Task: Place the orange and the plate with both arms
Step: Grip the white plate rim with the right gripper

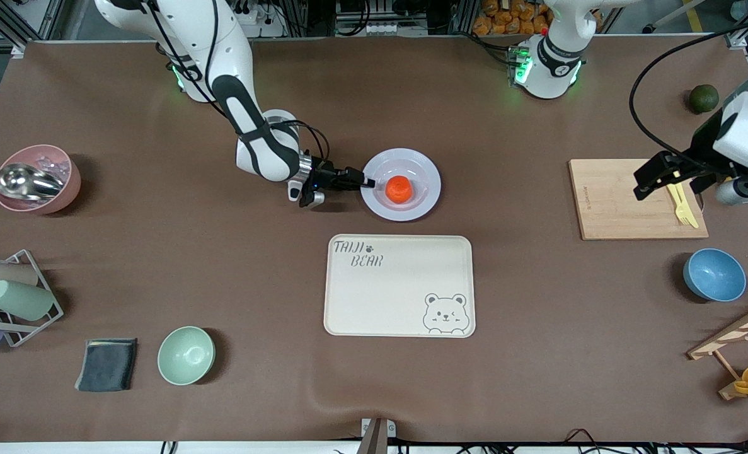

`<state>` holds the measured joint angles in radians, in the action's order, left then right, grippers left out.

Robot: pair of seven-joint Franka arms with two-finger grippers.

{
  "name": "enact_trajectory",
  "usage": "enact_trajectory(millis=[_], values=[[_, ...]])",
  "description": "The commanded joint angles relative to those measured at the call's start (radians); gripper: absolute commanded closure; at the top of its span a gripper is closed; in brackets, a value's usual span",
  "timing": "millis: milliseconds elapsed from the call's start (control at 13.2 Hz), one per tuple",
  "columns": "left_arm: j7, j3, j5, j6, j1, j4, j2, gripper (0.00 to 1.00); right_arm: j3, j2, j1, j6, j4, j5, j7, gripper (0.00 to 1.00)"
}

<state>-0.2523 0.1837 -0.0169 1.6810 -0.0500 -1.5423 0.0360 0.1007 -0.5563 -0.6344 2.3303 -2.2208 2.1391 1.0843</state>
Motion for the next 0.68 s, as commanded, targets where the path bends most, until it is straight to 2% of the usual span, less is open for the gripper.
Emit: enact_trajectory(millis=[0,76,378,606], values=[[0.016,-0.003,-0.015,-0.02,0.005,-0.01,-0.028,0.0,-0.006,-0.016,-0.022,0.009,0.018,0.036,0.023,0.89],[0.012,-0.003,-0.015,-0.021,0.007,-0.012,-0.037,0.0,-0.007,-0.016,-0.022,0.009,0.018,0.036,0.023,1.0],[0.007,-0.009,-0.011,-0.023,0.012,-0.012,-0.048,0.0,-0.006,-0.007,-0.013,0.008,0.027,0.036,0.011,1.0],[0.007,-0.056,-0.006,-0.047,0.045,-0.012,-0.059,0.0,-0.004,0.007,-0.007,0.006,0.041,0.036,0.003,1.0]])
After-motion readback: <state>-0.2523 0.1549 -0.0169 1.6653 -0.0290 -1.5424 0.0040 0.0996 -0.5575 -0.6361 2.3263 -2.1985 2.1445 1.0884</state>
